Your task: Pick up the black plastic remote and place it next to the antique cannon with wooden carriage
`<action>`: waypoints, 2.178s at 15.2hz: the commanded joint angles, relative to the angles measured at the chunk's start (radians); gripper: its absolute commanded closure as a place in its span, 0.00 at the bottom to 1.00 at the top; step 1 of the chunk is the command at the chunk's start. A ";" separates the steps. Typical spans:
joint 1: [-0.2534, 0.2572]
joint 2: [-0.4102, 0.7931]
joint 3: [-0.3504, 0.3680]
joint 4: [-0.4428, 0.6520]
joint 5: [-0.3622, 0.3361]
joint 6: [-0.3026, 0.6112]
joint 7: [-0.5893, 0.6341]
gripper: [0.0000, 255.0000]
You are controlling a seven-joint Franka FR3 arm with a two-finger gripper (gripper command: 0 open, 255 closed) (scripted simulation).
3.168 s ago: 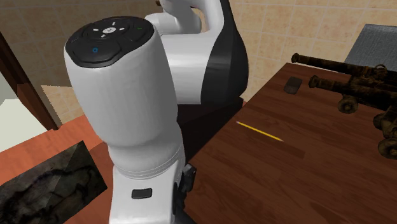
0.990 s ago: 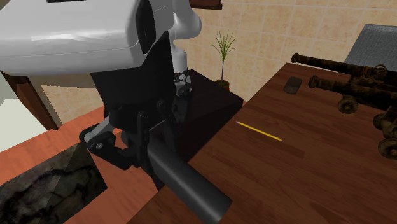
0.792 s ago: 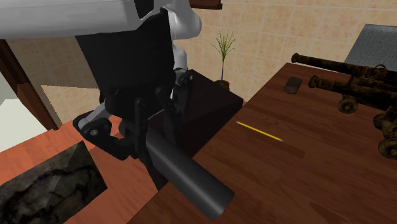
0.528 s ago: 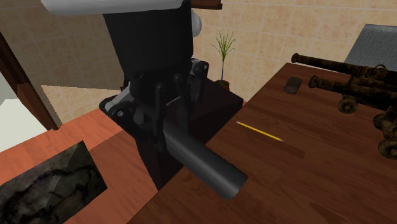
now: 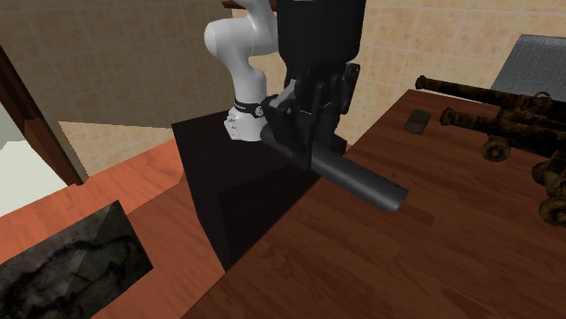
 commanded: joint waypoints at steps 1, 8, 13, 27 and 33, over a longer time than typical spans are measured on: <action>0.031 -0.045 0.015 -0.060 -0.010 0.021 0.047 1.00; 0.122 -0.166 0.081 -0.217 -0.033 0.070 0.205 1.00; 0.182 -0.225 0.137 -0.291 -0.037 0.094 0.321 1.00; 0.345 -0.265 0.312 -0.345 -0.023 0.134 0.651 1.00; 0.414 -0.225 0.386 -0.300 -0.026 0.140 0.796 1.00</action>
